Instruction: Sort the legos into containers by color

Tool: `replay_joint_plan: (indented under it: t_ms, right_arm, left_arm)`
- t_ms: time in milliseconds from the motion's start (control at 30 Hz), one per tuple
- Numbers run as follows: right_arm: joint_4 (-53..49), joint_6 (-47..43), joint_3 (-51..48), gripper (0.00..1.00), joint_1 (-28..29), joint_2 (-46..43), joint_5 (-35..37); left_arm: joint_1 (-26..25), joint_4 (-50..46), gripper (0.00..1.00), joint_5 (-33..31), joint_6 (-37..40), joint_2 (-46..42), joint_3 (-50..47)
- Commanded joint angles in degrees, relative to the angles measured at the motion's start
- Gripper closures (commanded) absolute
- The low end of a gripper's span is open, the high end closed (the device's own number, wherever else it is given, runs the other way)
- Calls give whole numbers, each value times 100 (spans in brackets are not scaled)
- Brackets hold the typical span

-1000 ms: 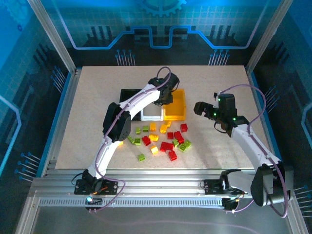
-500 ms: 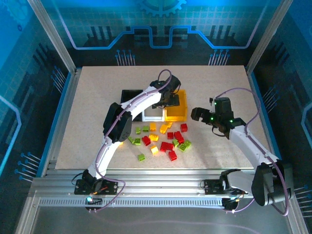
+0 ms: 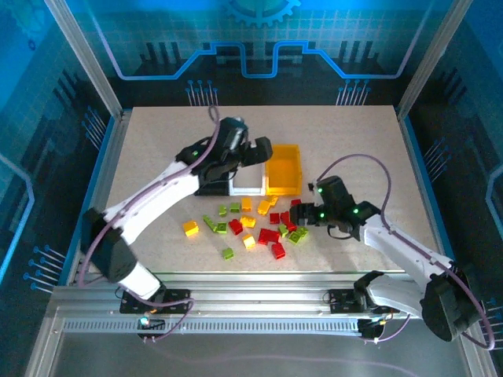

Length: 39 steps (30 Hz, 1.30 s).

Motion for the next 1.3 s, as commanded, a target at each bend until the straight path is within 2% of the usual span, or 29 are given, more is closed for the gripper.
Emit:
replay_joint_plan:
  t_ms: [0,100,200,333,533,733,867,1033,1133,1267]
  right_arm:
    - [-564,105,-169,20,555,-195,343]
    - [-764,218,-276,19,746,-155,852]
    - [-807,467,-350,19,747,-9,1067]
    - [-668,710,-441,30,755,112,1207]
    - [-366,382,-305,25,1083,348,966]
    - [-406,579,-80,27,1238,674,1545]
    - [-249,579,3,16,1239,1051,1531]
    - [-97,562,46,11,1300,1316,1409]
    - [-487,708,174,14,1278,1565,1699]
    - [-895,1015,103,24,1116,1680,2060]
  left_arm:
    - [-26,424,1,130,53,-579,-1046]
    - [-36,594,1,182,-123,-1228,-1947]
    - [-38,625,1,165,-338,-1666,-2588]
    - [-29,492,1,112,-434,-1904,-3031]
    - [6,300,1,105,-444,-1827,-3125]
    - [112,315,1,240,-527,-1663,-3169]
    - [143,330,1,314,-535,-1583,-3182]
    - [166,339,1,313,-557,-1564,-3241]
    - [175,382,1,323,-584,-1546,-3285]
    - [185,387,1,340,-593,-1529,-3305]
